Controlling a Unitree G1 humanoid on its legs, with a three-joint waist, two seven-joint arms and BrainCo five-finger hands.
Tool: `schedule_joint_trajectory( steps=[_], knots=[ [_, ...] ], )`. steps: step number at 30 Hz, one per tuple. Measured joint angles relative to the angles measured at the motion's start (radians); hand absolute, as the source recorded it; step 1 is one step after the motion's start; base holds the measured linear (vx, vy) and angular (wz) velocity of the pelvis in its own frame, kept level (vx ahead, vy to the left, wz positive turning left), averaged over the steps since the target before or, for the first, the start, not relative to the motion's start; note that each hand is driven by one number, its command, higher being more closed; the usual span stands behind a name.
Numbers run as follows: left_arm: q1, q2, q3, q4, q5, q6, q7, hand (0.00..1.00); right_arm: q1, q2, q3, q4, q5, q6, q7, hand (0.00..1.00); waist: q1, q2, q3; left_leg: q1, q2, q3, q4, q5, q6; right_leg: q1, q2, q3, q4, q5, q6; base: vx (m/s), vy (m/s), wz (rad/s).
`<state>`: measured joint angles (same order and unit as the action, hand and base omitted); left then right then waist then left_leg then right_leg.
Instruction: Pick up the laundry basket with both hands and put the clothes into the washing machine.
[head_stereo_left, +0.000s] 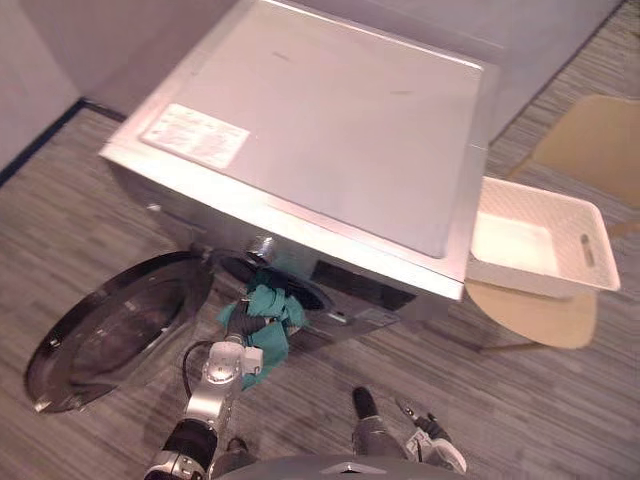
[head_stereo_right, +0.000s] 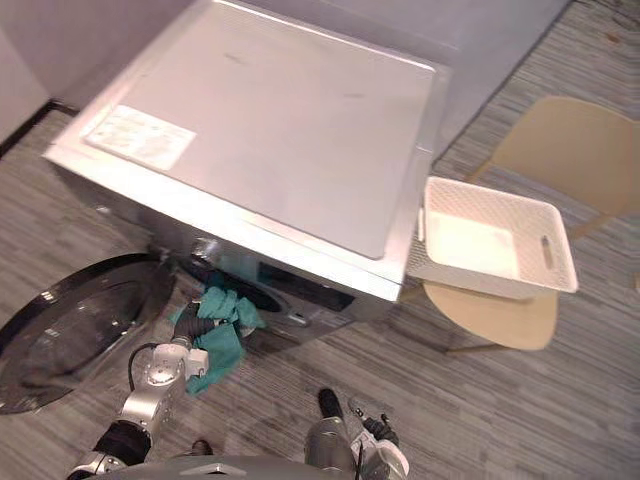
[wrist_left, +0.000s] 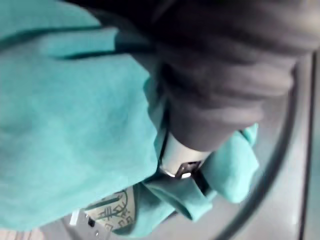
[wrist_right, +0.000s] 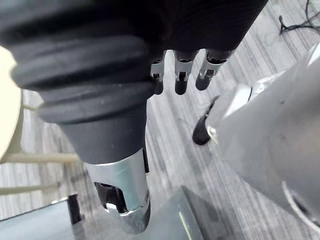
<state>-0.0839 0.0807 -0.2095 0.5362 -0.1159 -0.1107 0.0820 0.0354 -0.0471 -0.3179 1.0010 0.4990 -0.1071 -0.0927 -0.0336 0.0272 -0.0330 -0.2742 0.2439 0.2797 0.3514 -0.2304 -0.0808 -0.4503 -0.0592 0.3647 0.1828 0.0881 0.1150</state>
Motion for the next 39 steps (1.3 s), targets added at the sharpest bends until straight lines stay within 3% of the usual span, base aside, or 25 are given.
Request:
schedule_joint_trajectory(
  steps=[1, 2, 3, 4, 5, 6, 7, 8, 9, 11, 13, 15, 16, 17, 19, 21, 22, 23, 25, 27, 31, 33, 36, 38, 39],
  knots=[
    [-0.01, -0.003, -0.002, 0.01, 0.003, 0.002, -0.001, 1.0, 0.0, 0.001, 0.0, -0.004, 0.0, 0.0, 0.0, 0.0, -0.006, -0.01, 0.007, -0.028, -0.01, -0.03, 0.032, -0.03, -0.023, 0.011, -0.016, 0.01, -0.009, 0.0, 0.0, 0.27, -0.137, 0.15],
    [-0.026, -0.021, -0.023, 0.028, 0.008, 0.005, -0.006, 1.0, -0.008, -0.004, -0.016, 0.0, 0.0, -0.001, -0.001, 0.0, -0.024, -0.03, 0.023, -0.029, -0.094, -0.114, -0.084, -0.044, -0.007, 0.076, -0.068, 0.016, -0.06, 0.0, 0.0, 0.16, 0.004, 0.06],
    [-0.017, -0.027, -0.041, 0.024, 0.013, 0.005, -0.011, 1.0, -0.001, -0.005, -0.031, 0.007, 0.0, -0.005, -0.003, 0.0, -0.021, -0.022, 0.029, 0.02, -0.122, -0.138, -0.24, 0.093, 0.015, 0.102, -0.042, 0.02, -0.032, -0.002, 0.003, 0.16, 0.004, -0.19],
    [-0.009, -0.029, -0.044, 0.024, 0.013, 0.005, -0.012, 1.0, -0.005, 0.004, -0.034, 0.0, 0.0, -0.006, -0.003, 0.0, -0.016, -0.027, 0.033, 0.069, -0.115, -0.133, -0.26, 0.126, 0.008, 0.086, -0.017, 0.022, 0.03, -0.004, 0.006, 0.24, -0.004, -0.49],
    [0.008, -0.026, -0.043, 0.027, 0.012, 0.012, -0.01, 1.0, -0.004, 0.026, -0.039, -0.012, 0.001, -0.013, 0.005, 0.0, -0.029, 0.012, 0.037, 0.088, -0.077, -0.146, -0.266, 0.137, 0.001, 0.069, 0.038, 0.012, 0.016, -0.063, 0.018, 0.18, -0.015, -0.21],
    [0.006, -0.026, -0.044, 0.026, 0.013, 0.013, -0.011, 1.0, -0.003, 0.035, -0.043, -0.014, 0.001, -0.02, 0.005, 0.0, -0.034, 0.016, 0.035, 0.088, -0.068, -0.153, -0.266, 0.139, -0.003, 0.087, 0.057, 0.01, -0.069, -0.063, 0.012, 0.23, -0.014, 0.37],
    [-0.009, -0.018, -0.054, 0.027, 0.013, 0.013, -0.024, 1.0, 0.013, 0.056, -0.049, -0.016, 0.004, -0.021, 0.004, 0.0, -0.038, -0.006, 0.034, 0.091, -0.085, -0.171, -0.265, 0.137, -0.005, 0.123, 0.074, 0.007, -0.204, 0.022, -0.011, 0.14, -0.022, 0.79],
    [-0.017, -0.015, -0.067, 0.027, 0.014, 0.014, -0.032, 1.0, 0.031, 0.067, -0.053, -0.013, 0.004, -0.021, 0.004, 0.0, -0.027, -0.047, 0.034, 0.116, -0.118, -0.173, -0.258, 0.104, -0.014, 0.144, 0.062, -0.035, -0.191, 0.048, -0.007, 0.15, -0.042, 0.56],
    [-0.007, -0.025, -0.064, 0.021, 0.014, 0.014, -0.031, 1.0, 0.027, 0.067, -0.053, -0.012, 0.005, -0.021, 0.003, 0.0, -0.012, -0.034, 0.043, 0.116, -0.105, -0.163, -0.225, 0.072, -0.019, 0.155, 0.07, -0.031, -0.189, 0.035, -0.005, 0.13, -0.052, 0.11],
    [0.011, -0.059, -0.058, 0.001, 0.015, 0.02, -0.032, 1.0, 0.024, 0.041, -0.049, -0.061, 0.007, -0.028, 0.005, 0.0, 0.025, 0.021, 0.134, 0.035, -0.052, -0.174, 0.155, -0.021, -0.069, 0.228, 0.102, -0.052, -0.105, -0.066, -0.021, 0.02, -0.048, -0.16],
    [0.044, -0.099, -0.042, -0.05, 0.018, 0.025, -0.031, 1.0, 0.03, 0.031, -0.047, -0.072, 0.007, -0.023, 0.004, 0.0, 0.055, 0.045, 0.139, -0.075, -0.023, -0.227, 0.424, 0.029, -0.082, 0.231, 0.132, -0.054, -0.011, -0.121, -0.032, -0.05, -0.018, -0.07],
    [0.071, -0.107, -0.04, -0.081, 0.022, 0.029, -0.032, 1.0, 0.029, 0.029, -0.018, -0.1, 0.004, -0.023, -0.001, 0.0, 0.066, 0.033, 0.141, -0.13, -0.014, -0.247, 0.536, 0.032, -0.056, 0.223, 0.116, -0.049, 0.024, -0.163, -0.038, -0.05, 0.053, -0.03],
    [0.076, -0.113, -0.047, -0.1, 0.022, 0.03, -0.032, 1.0, 0.028, 0.029, -0.002, -0.127, 0.003, -0.021, -0.003, 0.0, 0.069, 0.029, 0.141, -0.167, 0.007, -0.236, 0.552, 0.01, -0.017, 0.207, 0.101, -0.043, 0.04, -0.182, -0.03, -0.01, 0.145, 0.03],
    [0.076, -0.12, -0.056, -0.117, 0.022, 0.031, -0.033, 1.0, 0.02, 0.029, 0.0, -0.129, 0.003, -0.019, -0.004, 0.0, 0.074, 0.021, 0.138, -0.179, 0.032, -0.22, 0.523, -0.004, 0.006, 0.185, 0.078, -0.032, 0.049, -0.191, -0.017, 0.0, 0.178, 0.0],
    [0.076, -0.121, -0.072, -0.129, 0.022, 0.03, -0.036, 1.0, 0.017, 0.026, 0.003, -0.117, 0.003, -0.019, -0.004, 0.0, 0.075, 0.008, 0.124, -0.157, 0.031, -0.235, 0.361, -0.006, 0.01, 0.158, 0.035, 0.0, 0.047, -0.206, 0.006, 0.04, 0.236, -0.15],
    [0.077, -0.126, -0.078, -0.124, 0.022, 0.03, -0.036, 1.0, 0.011, -0.003, 0.04, -0.095, -0.004, -0.019, -0.005, 0.0, 0.065, 0.03, 0.094, -0.085, 0.008, -0.28, 0.12, 0.012, -0.001, 0.134, 0.007, 0.032, 0.021, -0.211, 0.037, 0.1, 0.468, -0.35],
    [0.06, -0.118, -0.08, -0.097, 0.022, 0.028, -0.031, 1.0, -0.004, -0.008, 0.051, -0.048, -0.027, -0.015, -0.008, 0.0, 0.056, 0.014, 0.083, -0.045, -0.027, -0.243, 0.042, -0.015, -0.089, 0.137, -0.036, 0.074, -0.02, -0.2, 0.082, 0.12, 0.452, -0.43],
    [0.055, -0.107, -0.077, -0.077, 0.022, 0.028, -0.025, 1.0, -0.014, -0.001, 0.06, -0.036, -0.036, -0.011, -0.011, 0.0, 0.053, 0.001, 0.078, -0.037, -0.043, -0.22, 0.023, -0.003, -0.08, 0.139, -0.042, 0.091, -0.027, -0.187, 0.093, 0.21, 0.398, -0.35],
    [0.037, -0.064, -0.086, -0.023, 0.022, 0.028, -0.019, 1.0, -0.014, 0.024, 0.059, -0.002, -0.036, -0.001, -0.016, 0.0, 0.039, -0.018, 0.066, -0.025, -0.079, -0.196, 0.005, 0.007, -0.061, 0.161, -0.065, 0.017, -0.079, -0.098, 0.094, 0.2, 0.276, -0.13],
    [-0.015, -0.029, -0.146, -0.004, 0.022, 0.028, -0.02, 1.0, -0.033, 0.024, 0.035, -0.001, -0.035, 0.001, -0.019, 0.0, 0.023, -0.018, 0.061, -0.019, -0.12, -0.198, -0.052, 0.035, -0.029, 0.187, -0.114, -0.025, -0.165, -0.005, 0.105, 0.06, 0.203, 0.27],
    [-0.107, -0.019, -0.214, -0.008, 0.033, 0.027, -0.02, 1.0, -0.069, 0.015, 0.022, 0.0, -0.03, -0.003, -0.021, 0.0, 0.037, -0.008, 0.056, -0.046, -0.153, -0.197, -0.125, 0.06, 0.002, 0.152, -0.153, -0.05, -0.233, 0.124, 0.158, 0.02, 0.143, 0.11],
    [-0.118, -0.021, -0.233, -0.008, 0.035, 0.02, -0.02, 1.0, -0.081, 0.011, 0.022, 0.0, -0.029, -0.004, -0.02, 0.0, 0.04, -0.003, 0.053, -0.064, -0.164, -0.196, -0.151, 0.074, 0.019, 0.12, -0.16, -0.06, -0.239, 0.173, 0.156, 0.02, 0.115, 0.03],
    [-0.13, -0.02, -0.244, -0.008, 0.039, 0.019, -0.02, 1.0, -0.078, 0.008, 0.023, -0.004, -0.031, 0.003, -0.022, 0.0, 0.047, -0.002, 0.053, -0.072, -0.18, -0.186, -0.177, 0.093, 0.033, 0.089, -0.17, -0.114, -0.24, 0.236, 0.121, 0.02, 0.094, -0.09],
    [-0.124, -0.021, -0.243, -0.014, 0.039, 0.02, -0.015, 1.0, -0.062, 0.017, 0.023, -0.022, -0.031, 0.003, -0.022, 0.0, 0.073, -0.001, 0.053, -0.053, -0.154, -0.153, -0.184, 0.09, 0.038, 0.062, -0.131, -0.183, -0.198, 0.292, 0.056, 0.06, 0.038, -0.47],
    [-0.118, -0.022, -0.242, -0.016, 0.039, 0.02, -0.015, 1.0, -0.05, 0.022, 0.023, -0.041, -0.031, 0.003, -0.02, 0.0, 0.074, 0.001, 0.052, -0.043, -0.145, -0.144, -0.188, 0.085, 0.046, 0.058, -0.117, -0.197, -0.185, 0.302, 0.044, 0.08, -0.021, -0.57]
  ],
)
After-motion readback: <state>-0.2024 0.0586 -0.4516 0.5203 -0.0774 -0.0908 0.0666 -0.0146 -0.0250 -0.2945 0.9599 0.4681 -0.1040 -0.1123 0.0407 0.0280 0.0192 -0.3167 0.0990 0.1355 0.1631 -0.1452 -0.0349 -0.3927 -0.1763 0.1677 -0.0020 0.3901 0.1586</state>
